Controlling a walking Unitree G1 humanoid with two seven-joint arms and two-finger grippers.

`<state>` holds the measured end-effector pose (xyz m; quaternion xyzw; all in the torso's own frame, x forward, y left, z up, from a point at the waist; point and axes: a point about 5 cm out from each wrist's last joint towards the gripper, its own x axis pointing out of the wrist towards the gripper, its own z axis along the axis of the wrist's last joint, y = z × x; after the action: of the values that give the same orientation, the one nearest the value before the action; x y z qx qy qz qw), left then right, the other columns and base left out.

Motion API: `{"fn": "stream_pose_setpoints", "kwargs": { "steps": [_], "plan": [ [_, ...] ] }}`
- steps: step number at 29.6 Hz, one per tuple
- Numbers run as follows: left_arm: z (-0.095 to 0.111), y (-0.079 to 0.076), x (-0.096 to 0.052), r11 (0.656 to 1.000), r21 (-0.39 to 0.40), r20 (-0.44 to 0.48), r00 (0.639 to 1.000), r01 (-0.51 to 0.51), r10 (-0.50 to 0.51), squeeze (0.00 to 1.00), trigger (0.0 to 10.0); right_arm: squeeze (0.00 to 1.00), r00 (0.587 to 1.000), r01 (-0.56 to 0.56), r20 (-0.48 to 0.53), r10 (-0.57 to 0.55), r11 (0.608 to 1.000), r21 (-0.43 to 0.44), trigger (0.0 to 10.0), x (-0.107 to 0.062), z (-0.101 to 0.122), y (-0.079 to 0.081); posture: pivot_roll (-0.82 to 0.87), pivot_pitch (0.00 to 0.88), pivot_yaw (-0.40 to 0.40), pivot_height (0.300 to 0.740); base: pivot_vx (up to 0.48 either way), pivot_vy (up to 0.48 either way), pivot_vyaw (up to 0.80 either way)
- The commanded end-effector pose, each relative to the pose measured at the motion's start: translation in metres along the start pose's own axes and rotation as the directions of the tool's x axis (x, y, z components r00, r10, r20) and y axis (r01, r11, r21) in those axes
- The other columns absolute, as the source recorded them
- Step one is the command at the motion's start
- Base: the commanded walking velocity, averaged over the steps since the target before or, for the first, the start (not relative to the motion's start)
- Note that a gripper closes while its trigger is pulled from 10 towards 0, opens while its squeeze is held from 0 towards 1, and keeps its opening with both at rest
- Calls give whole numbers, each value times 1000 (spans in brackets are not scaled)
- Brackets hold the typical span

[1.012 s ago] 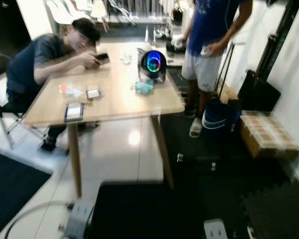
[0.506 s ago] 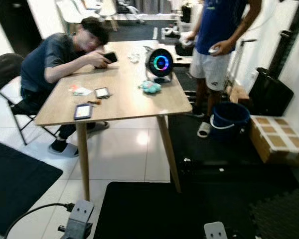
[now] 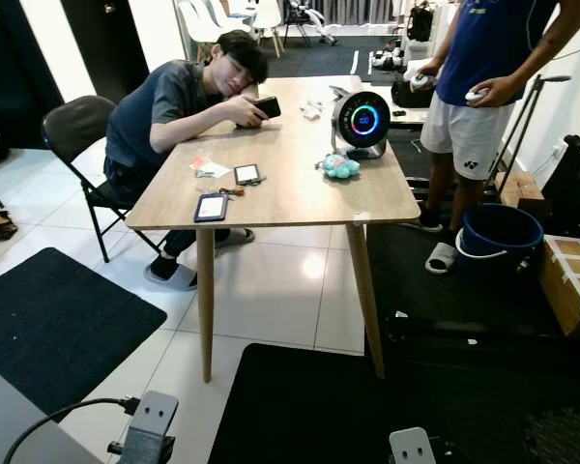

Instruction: Hang keys on a hook

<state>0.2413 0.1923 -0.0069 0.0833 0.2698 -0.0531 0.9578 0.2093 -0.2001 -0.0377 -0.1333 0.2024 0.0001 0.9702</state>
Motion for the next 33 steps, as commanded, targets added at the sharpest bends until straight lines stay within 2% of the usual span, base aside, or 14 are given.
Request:
{"fn": "stream_pose_setpoints", "kwargs": {
  "steps": [1, 10, 23, 33],
  "plan": [
    [-5, -5, -2, 999, -24, -4, 1000, 23, -23, 0, 10000, 0, 1000, 5, -19, -4, 1000, 10, 10000, -4, -6, -1, 47, 144, 45, 740, 0, 0, 0],
    [1, 0, 1, 999, -30, 13, 1000, 28, -28, 0, 10000, 0, 1000, 7, -23, -6, 1000, 31, 10000, -4, -6, 0, 46, 141, 48, 740, 0, 0, 0],
    [-3, -3, 1, 999, -22, 0, 999, 33, -33, 0, 10000, 0, 1000, 11, -19, -10, 1000, 27, 10000, -3, -5, -1, 46, 140, 46, 740, 0, 0, -673],
    [-2, -4, 2, 999, -18, 8, 999, 33, -33, 0, 10000, 0, 1000, 9, -21, -9, 1000, 19, 10000, -3, -6, -2, 46, 135, 46, 740, 0, 0, 0]
  ]
}}
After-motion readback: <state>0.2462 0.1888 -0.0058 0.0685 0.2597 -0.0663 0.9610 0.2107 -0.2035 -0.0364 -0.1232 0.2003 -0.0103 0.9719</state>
